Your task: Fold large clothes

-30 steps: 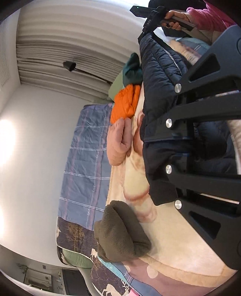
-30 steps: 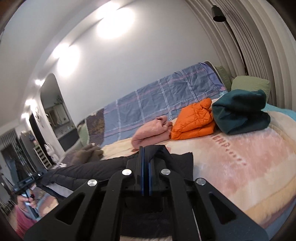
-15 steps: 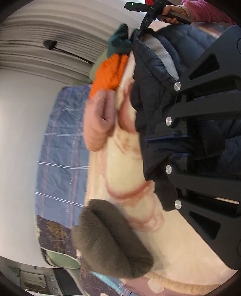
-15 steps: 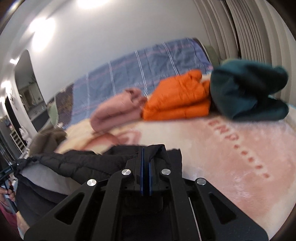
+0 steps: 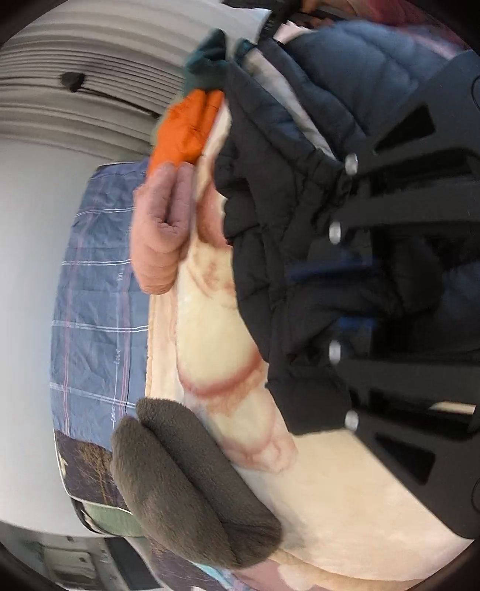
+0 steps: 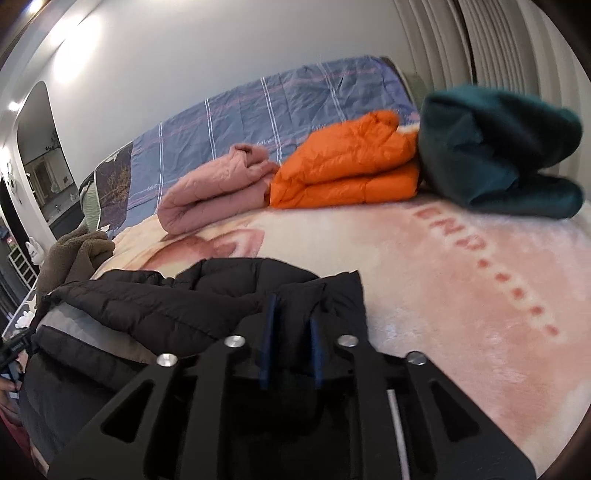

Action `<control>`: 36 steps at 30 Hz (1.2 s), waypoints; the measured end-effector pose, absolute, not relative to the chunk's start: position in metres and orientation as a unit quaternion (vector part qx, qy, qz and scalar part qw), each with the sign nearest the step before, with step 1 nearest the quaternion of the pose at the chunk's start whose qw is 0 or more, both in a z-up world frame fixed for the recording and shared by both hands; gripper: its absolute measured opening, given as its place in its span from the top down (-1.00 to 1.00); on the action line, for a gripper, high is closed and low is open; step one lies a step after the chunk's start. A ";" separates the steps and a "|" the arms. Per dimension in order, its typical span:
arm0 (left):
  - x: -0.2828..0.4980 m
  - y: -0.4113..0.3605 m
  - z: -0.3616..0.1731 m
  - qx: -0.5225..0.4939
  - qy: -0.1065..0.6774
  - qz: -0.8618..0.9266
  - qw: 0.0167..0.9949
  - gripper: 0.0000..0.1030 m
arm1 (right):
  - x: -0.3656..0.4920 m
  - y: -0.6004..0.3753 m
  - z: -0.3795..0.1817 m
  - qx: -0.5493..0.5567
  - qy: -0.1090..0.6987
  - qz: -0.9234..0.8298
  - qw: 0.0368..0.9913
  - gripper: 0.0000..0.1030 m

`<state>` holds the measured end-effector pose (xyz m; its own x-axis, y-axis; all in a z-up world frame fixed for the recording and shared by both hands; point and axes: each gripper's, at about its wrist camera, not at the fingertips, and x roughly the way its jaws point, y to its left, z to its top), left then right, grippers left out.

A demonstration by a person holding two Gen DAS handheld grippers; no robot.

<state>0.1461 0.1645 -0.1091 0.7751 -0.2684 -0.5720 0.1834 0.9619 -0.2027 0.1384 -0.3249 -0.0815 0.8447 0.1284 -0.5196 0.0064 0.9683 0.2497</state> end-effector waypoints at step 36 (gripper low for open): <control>0.200 0.090 -0.072 0.052 0.312 -0.156 0.936 -0.32 | 0.203 -0.261 -0.059 0.050 0.333 0.072 0.939 0.26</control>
<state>0.2002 0.0898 -0.0716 0.7570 -0.2593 -0.5997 0.3239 0.9461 -0.0003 0.2034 -0.2612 -0.0591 0.7676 0.1677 -0.6185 -0.1010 0.9847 0.1417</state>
